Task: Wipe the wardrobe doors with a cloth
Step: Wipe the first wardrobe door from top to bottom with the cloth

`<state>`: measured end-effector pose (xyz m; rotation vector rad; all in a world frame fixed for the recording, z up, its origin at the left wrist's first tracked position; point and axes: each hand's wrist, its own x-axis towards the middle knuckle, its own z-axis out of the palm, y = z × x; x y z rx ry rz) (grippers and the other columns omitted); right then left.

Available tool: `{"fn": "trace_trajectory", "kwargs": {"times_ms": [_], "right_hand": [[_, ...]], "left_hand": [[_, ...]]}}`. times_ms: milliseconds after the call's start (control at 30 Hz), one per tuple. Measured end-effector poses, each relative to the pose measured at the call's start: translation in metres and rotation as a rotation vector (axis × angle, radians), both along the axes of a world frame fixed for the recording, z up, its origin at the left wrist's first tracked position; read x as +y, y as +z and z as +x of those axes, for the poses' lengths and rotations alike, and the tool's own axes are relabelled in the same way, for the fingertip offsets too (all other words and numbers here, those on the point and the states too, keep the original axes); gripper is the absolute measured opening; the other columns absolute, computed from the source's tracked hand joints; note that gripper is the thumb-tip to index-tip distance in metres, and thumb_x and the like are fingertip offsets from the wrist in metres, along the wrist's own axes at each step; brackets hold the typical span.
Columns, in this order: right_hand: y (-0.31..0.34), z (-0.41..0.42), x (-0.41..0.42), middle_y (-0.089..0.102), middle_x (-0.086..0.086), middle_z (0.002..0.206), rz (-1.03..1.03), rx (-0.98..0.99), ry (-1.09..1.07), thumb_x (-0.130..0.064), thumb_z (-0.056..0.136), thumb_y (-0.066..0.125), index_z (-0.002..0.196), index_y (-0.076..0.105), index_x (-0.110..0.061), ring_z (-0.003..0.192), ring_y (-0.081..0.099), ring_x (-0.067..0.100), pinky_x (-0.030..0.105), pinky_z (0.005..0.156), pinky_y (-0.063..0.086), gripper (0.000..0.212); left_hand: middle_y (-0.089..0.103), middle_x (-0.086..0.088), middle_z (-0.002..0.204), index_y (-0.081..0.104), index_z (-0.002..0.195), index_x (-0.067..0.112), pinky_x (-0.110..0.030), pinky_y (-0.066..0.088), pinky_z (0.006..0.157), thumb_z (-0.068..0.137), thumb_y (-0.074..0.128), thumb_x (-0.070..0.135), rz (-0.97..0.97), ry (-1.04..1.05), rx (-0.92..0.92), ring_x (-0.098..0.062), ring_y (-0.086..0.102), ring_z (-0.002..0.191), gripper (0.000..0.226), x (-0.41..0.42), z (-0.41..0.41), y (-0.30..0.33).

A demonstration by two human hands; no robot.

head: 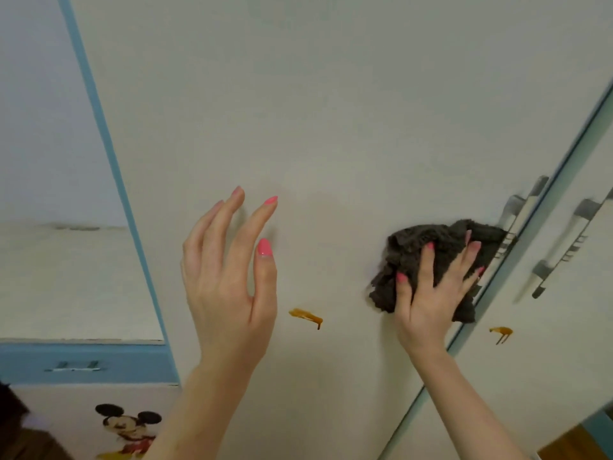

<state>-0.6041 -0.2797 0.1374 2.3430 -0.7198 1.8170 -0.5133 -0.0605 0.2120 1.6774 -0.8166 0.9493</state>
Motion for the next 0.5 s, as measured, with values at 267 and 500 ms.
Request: {"fn": "trace_trajectory", "kwargs": {"times_ms": [267, 500], "right_hand": [[-0.117, -0.004, 0.002, -0.012, -0.002, 0.159, 0.017, 0.025, 0.011, -0.05, 0.098, 0.027, 0.136, 0.03, -0.032, 0.146, -0.011, 0.026, 0.052, 0.114, -0.007, 0.041], [-0.108, 0.037, 0.043, 0.005, 0.029, 0.152, 0.114, -0.213, -0.061, -0.043, 0.099, 0.031, 0.149, 0.013, -0.039, 0.142, -0.001, 0.045, 0.059, 0.112, -0.003, 0.053]], "left_hand": [[0.049, -0.006, 0.136, 0.052, 0.125, 0.021, -0.029, 0.027, 0.108, 0.095, 0.03, 0.02, -0.004, 0.0, -0.085, -0.024, 0.043, 0.126, 0.037, 0.01, 0.018, -0.043], [0.042, -0.006, 0.139, 0.047, 0.131, 0.015, -0.028, 0.023, 0.111, 0.094, 0.033, 0.017, 0.021, 0.023, -0.15, -0.028, 0.039, 0.128, 0.039, 0.025, 0.054, -0.079]]}}
